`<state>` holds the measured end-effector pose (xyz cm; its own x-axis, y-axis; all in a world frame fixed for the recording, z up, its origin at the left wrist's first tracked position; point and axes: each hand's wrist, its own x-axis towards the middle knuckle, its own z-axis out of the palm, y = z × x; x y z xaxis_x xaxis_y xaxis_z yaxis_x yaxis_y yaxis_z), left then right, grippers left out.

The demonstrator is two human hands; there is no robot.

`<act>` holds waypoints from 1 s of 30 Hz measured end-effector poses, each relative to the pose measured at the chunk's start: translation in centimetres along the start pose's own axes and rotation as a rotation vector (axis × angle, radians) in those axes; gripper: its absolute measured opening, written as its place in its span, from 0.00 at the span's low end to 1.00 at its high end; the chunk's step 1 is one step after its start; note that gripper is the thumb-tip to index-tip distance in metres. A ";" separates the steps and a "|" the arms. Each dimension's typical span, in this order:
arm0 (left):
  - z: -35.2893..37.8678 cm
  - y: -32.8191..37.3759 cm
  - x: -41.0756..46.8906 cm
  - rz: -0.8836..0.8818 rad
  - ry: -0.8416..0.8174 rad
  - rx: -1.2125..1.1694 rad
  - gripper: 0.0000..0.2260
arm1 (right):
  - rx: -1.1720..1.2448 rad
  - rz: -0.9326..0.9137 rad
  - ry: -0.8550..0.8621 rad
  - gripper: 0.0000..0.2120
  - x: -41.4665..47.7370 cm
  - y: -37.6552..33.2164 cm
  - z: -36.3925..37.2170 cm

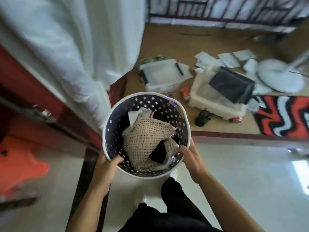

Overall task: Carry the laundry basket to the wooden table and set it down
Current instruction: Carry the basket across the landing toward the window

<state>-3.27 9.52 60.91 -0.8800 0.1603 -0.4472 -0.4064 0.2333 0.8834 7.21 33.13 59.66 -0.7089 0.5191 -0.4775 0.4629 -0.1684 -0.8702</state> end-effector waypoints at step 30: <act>68.1 6.3 -19.0 0.301 -0.898 0.251 0.14 | 0.512 -0.134 0.936 0.33 -11.1 11.0 -61.4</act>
<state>27.61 73.26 65.44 -0.3816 0.8925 -0.2404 -0.0402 0.2438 0.9690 52.83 76.93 62.76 0.0527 0.9583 -0.2810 -0.0204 -0.2803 -0.9597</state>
